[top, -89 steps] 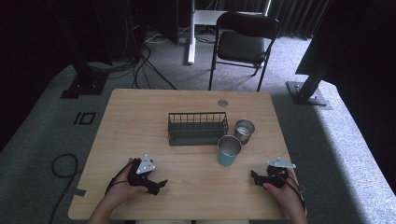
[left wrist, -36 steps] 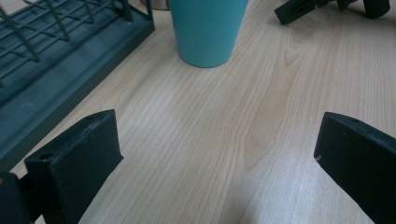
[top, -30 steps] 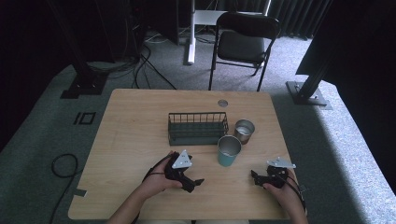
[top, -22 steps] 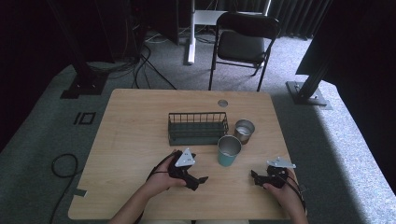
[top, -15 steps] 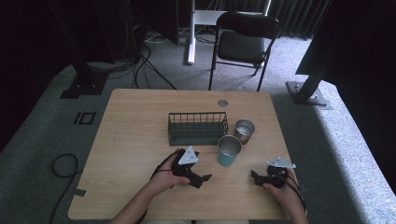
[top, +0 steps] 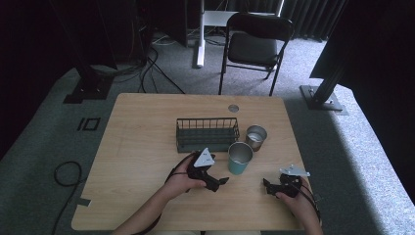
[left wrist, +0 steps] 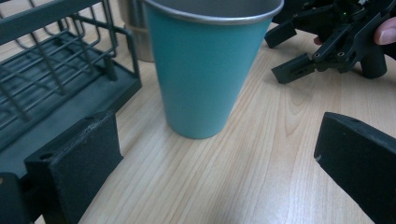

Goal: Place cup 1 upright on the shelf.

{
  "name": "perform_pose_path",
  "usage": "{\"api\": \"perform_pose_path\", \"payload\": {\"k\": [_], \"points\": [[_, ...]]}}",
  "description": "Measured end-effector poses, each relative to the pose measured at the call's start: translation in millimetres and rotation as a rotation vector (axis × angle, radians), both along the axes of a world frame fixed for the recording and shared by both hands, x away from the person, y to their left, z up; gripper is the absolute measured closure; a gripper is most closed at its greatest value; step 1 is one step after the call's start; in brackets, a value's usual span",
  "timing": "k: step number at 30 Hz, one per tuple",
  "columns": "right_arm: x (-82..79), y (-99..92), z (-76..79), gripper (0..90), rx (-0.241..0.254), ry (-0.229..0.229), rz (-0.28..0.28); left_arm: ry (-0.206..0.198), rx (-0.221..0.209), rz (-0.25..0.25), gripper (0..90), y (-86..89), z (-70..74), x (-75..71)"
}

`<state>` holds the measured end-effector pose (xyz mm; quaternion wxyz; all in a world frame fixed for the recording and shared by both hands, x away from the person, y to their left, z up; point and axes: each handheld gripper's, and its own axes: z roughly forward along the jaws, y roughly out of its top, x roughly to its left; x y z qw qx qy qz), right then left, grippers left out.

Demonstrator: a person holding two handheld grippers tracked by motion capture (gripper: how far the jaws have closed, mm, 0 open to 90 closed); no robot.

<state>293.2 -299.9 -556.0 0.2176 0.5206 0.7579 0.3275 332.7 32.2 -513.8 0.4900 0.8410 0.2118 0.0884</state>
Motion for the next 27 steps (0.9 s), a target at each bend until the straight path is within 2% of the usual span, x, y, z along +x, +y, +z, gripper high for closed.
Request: {"api": "perform_pose_path", "payload": {"k": [8,15,17,18,21,27], "points": [[0.0,0.0,0.0,12.1,0.0,0.0,0.0,-0.008,-0.001,-0.003,1.0,-16.7,1.6,4.7],[0.0,0.0,0.0,12.1,0.0,0.0,0.0,-0.013,-0.02,0.012,1.0,-26.7,0.1,7.3],[0.0,0.0,0.0,12.1,0.0,0.0,0.0,-0.027,-0.013,0.021,1.0,-28.8,-0.3,9.0],[0.0,0.0,0.0,12.0,0.0,0.0,0.0,-0.019,-0.019,0.022,1.0,-30.3,0.1,10.2],[0.0,0.0,0.0,12.1,0.0,0.0,0.0,-0.029,-0.032,0.028,1.0,-34.2,1.2,12.2],[0.0,0.0,0.0,12.0,0.0,0.0,0.0,-0.021,-0.03,0.034,1.0,-41.5,-2.4,16.9]]}}
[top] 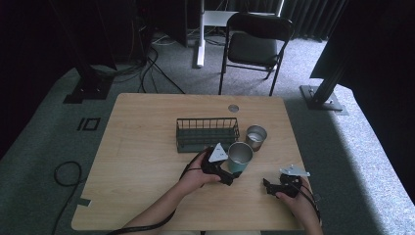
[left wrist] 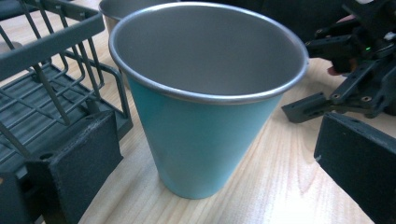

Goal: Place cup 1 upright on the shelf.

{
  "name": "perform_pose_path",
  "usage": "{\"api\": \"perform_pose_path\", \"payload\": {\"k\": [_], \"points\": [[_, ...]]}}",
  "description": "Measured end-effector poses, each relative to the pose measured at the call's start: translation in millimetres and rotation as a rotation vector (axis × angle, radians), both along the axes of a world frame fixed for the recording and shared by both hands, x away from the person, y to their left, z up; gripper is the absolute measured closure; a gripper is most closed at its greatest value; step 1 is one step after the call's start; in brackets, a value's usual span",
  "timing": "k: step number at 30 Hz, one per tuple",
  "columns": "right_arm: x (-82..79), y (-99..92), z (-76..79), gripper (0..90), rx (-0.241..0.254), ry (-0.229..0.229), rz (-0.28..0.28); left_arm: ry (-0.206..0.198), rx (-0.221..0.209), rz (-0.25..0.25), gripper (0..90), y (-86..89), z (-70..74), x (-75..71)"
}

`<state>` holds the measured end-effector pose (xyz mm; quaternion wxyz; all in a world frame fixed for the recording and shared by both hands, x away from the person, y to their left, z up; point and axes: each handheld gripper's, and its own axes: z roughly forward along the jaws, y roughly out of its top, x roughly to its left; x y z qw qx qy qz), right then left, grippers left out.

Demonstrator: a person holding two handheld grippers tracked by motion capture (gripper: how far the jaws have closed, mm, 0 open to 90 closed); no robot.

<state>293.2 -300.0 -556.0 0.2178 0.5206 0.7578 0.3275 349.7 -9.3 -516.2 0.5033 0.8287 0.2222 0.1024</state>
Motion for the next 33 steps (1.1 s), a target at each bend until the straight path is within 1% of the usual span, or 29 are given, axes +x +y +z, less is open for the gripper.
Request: {"api": "perform_pose_path", "payload": {"k": [1,3,6,7,8,9,11,12,14,15,17,19,22,23,25,27,28,29,31,32,33], "points": [[0.0,0.0,0.0,12.1,0.0,0.0,0.0,0.001,0.003,0.0,1.0,-1.5,-0.8,0.5],[0.0,0.0,0.0,12.1,0.0,0.0,0.0,-0.011,0.011,0.0,1.0,-4.7,-1.6,1.5],[0.0,0.0,0.0,12.1,0.0,0.0,0.0,-0.014,-0.011,0.009,1.0,-7.7,-1.0,3.3],[0.0,0.0,0.0,12.1,0.0,0.0,0.0,-0.004,-0.016,0.006,1.0,-8.6,-0.8,4.1],[0.0,-0.1,0.0,12.0,-0.001,0.0,0.001,-0.009,-0.014,0.008,1.0,-10.1,-1.1,4.8],[0.0,0.0,0.0,12.0,0.0,0.0,0.0,-0.02,-0.002,0.007,1.0,-11.5,-1.4,5.4],[0.0,0.0,0.0,12.0,0.0,0.0,0.0,-0.013,-0.004,0.003,1.0,-14.2,-1.8,6.3],[0.0,0.0,0.0,12.1,0.0,0.0,0.0,-0.022,0.003,0.002,1.0,-15.6,-1.7,6.5],[0.0,0.0,0.0,12.0,0.0,0.0,0.0,-0.022,0.001,-0.002,1.0,-19.1,-1.3,7.2],[0.0,0.0,0.0,12.1,0.0,0.0,0.0,-0.031,0.001,-0.001,1.0,-21.2,-1.2,7.9],[0.0,0.0,0.0,12.0,0.0,0.0,0.0,-0.03,0.0,0.001,1.0,-24.0,-0.9,9.9],[0.0,0.0,0.0,12.0,0.0,0.0,0.0,-0.041,0.005,-0.002,1.1,-26.7,-0.9,11.3],[0.0,-0.1,0.0,12.0,-0.001,0.001,0.0,-0.047,0.008,-0.002,1.1,-31.6,-1.3,14.0],[0.0,-0.1,0.0,12.0,0.0,0.001,0.001,-0.05,0.007,0.005,1.1,-33.1,-1.8,15.0],[0.0,-0.1,0.0,12.0,-0.001,0.0,0.001,-0.043,-0.003,0.012,5.0,-33.9,-2.2,16.8],[0.0,-0.1,0.0,12.0,-0.001,0.0,0.001,-0.064,-0.006,0.028,6.7,-34.0,-2.7,17.1],[0.0,-0.1,0.0,12.0,-0.001,0.0,0.001,-0.064,-0.02,0.041,10.5,-33.9,-2.8,16.7],[0.0,-0.1,0.0,12.1,-0.001,0.0,0.001,-0.055,-0.027,0.046,12.8,-33.8,-3.0,17.0],[0.0,-0.1,0.0,12.1,-0.001,0.0,0.001,-0.069,-0.018,0.042,13.9,-34.1,-3.5,16.8],[0.0,-0.1,0.0,12.0,-0.001,0.0,0.001,-0.06,-0.019,0.035,14.0,-34.0,-3.2,17.4],[0.0,-0.1,0.0,12.1,-0.001,0.0,0.001,-0.062,-0.018,0.031,14.1,-34.1,-3.1,17.9]]}}
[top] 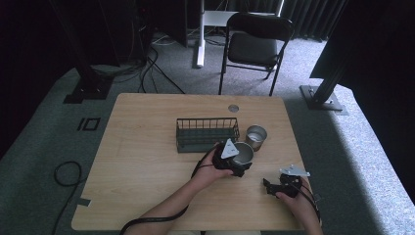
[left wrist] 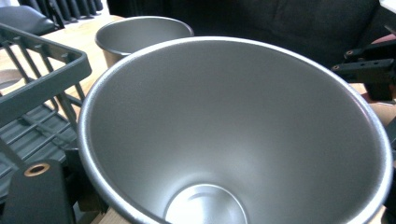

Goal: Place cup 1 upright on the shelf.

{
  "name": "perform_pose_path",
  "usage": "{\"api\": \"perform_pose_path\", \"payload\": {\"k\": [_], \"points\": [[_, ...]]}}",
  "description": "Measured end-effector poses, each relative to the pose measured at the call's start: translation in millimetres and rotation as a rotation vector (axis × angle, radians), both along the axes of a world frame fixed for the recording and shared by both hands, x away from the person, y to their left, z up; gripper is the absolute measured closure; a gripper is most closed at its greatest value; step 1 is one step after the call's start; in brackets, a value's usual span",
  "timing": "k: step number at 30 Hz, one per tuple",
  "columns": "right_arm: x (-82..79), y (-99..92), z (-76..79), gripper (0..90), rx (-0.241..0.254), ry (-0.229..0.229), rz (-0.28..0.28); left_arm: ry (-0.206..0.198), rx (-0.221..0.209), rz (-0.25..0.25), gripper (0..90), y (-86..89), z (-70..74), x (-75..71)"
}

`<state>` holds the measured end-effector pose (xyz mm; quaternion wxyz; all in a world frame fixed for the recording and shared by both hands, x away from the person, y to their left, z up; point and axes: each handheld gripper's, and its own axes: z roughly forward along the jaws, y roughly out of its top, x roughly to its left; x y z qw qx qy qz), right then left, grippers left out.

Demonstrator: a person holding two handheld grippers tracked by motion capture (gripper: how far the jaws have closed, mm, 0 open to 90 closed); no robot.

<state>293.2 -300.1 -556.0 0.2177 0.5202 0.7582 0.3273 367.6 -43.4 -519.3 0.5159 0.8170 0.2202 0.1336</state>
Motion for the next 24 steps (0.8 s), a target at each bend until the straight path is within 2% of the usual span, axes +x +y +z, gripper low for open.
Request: {"api": "perform_pose_path", "payload": {"k": [4,11,14,24], "points": [[0.0,0.0,0.0,12.1,0.0,0.0,-0.001,-0.001,0.002,-0.02,14.4,-0.2,0.3,-1.1],[0.0,0.0,0.0,12.1,0.0,0.0,0.0,0.017,-0.023,-0.014,14.5,6.0,2.5,-1.0],[0.0,0.1,0.0,12.0,0.001,0.0,-0.001,0.005,-0.023,-0.017,14.5,8.2,6.2,-2.8],[0.0,0.1,0.0,12.1,0.0,0.0,0.0,0.002,-0.042,-0.033,14.5,11.8,20.8,-8.8]]}}
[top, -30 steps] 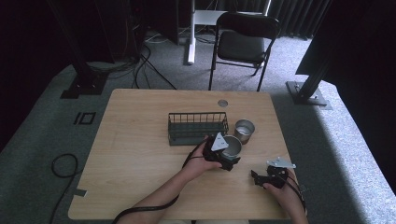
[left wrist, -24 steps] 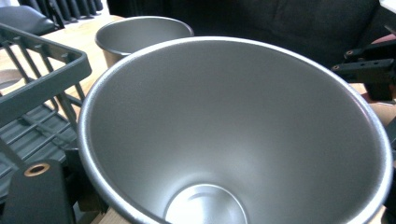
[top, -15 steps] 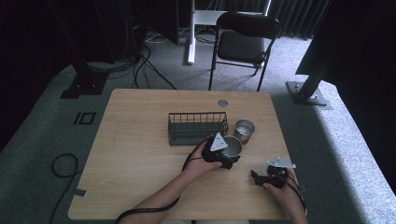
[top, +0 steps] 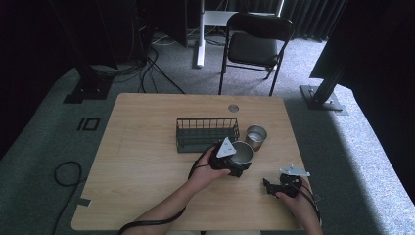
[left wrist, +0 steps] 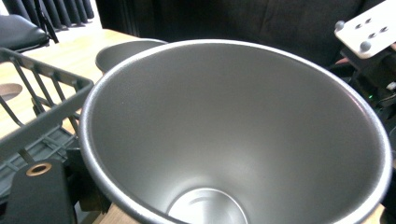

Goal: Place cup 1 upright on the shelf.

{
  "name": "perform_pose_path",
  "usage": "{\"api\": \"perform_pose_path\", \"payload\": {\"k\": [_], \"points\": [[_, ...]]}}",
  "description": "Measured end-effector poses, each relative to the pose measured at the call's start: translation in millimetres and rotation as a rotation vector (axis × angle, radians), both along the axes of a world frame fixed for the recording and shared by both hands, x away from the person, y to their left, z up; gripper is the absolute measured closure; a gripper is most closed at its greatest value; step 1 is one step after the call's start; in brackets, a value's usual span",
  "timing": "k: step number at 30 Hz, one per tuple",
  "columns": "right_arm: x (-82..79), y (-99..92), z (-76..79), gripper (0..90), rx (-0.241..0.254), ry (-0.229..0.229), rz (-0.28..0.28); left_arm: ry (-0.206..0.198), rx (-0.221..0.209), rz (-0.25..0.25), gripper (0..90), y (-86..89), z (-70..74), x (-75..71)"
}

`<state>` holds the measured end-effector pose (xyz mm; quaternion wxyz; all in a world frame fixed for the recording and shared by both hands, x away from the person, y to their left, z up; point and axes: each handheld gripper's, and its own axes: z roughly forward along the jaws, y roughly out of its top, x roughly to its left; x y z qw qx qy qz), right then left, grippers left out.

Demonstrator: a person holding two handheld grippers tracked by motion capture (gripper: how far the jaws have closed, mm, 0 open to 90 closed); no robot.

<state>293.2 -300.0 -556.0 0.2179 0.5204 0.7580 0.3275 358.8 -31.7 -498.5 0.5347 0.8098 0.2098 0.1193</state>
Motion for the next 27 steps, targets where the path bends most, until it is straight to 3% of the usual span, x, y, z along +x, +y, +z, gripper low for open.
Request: {"api": "perform_pose_path", "payload": {"k": [13,23,27], "points": [[0.0,0.0,0.0,12.0,0.0,0.0,0.0,-0.018,-0.049,0.013,14.5,12.4,27.1,-3.3],[0.1,0.0,0.0,12.1,0.0,0.0,0.0,-0.062,-0.057,0.046,14.5,25.3,51.9,0.8],[0.1,0.0,0.0,12.0,0.001,0.0,0.0,-0.086,-0.063,0.082,14.5,31.4,63.6,3.5]]}}
